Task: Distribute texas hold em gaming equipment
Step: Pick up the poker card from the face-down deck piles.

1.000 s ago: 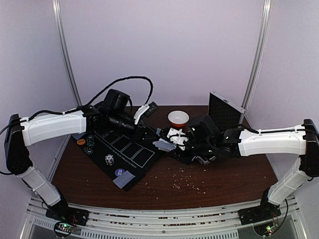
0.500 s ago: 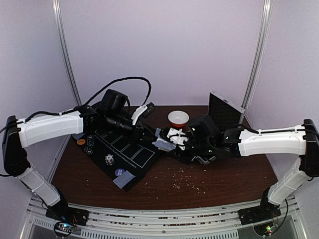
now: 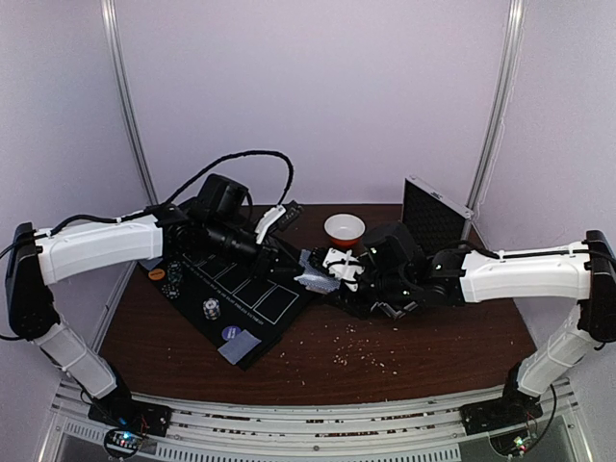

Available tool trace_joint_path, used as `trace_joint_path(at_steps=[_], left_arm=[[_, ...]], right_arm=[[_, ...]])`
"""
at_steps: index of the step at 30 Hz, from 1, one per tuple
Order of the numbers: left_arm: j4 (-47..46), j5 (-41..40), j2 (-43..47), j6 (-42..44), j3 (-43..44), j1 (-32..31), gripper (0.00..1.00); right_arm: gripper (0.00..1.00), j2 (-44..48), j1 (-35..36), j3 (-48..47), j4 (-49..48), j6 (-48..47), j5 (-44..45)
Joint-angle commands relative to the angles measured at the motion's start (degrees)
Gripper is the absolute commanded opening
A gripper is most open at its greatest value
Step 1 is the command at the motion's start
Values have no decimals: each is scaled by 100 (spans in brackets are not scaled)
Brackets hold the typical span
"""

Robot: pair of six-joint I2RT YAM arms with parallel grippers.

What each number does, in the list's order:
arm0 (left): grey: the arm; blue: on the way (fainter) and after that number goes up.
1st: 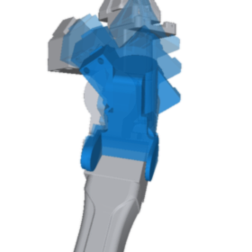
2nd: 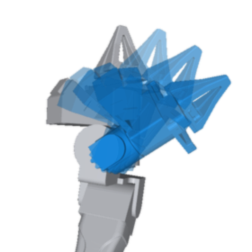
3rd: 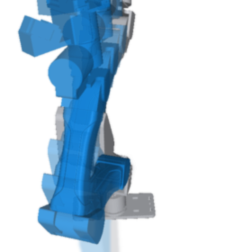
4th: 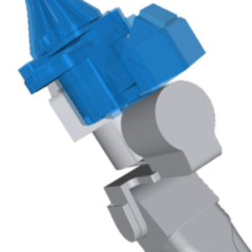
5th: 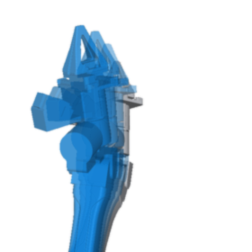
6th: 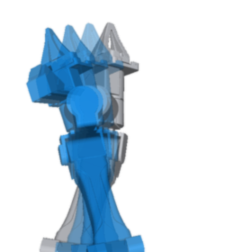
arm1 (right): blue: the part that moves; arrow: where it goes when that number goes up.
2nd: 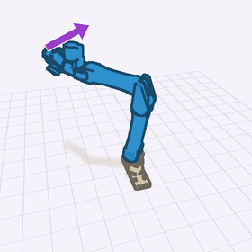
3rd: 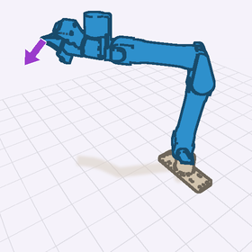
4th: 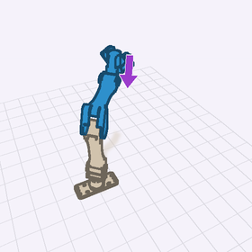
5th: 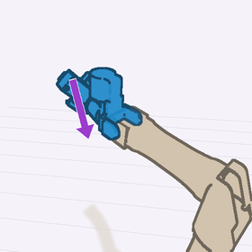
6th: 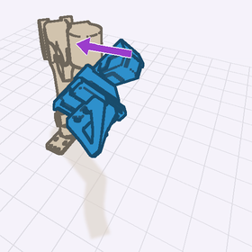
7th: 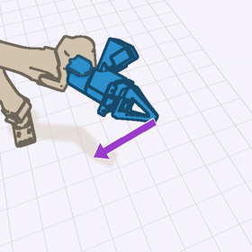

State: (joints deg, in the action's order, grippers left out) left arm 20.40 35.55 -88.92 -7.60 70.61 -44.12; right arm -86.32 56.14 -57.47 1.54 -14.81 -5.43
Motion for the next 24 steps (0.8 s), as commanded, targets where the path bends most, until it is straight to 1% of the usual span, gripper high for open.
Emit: trace_joint_path(at_steps=[1, 11, 15, 20, 24], left_arm=[[-12, -125, 210, 30, 63, 78, 0], [10, 6, 307, 30, 35, 85, 0], [-154, 155, 412, -54, -28, 116, 0], [-605, 173, 716, -405, -245, 162, 0], [-912, -9, 913, -860, -418, 217, 0]], right_arm=[[40, 212, -29, 54, -144, 37, 7], [40, 221, -55, 64, -132, 54, 30], [40, 229, -63, 67, -141, 65, 49], [40, 245, -101, 70, -175, 133, 120], [40, 239, -139, 70, -215, 217, 227]])
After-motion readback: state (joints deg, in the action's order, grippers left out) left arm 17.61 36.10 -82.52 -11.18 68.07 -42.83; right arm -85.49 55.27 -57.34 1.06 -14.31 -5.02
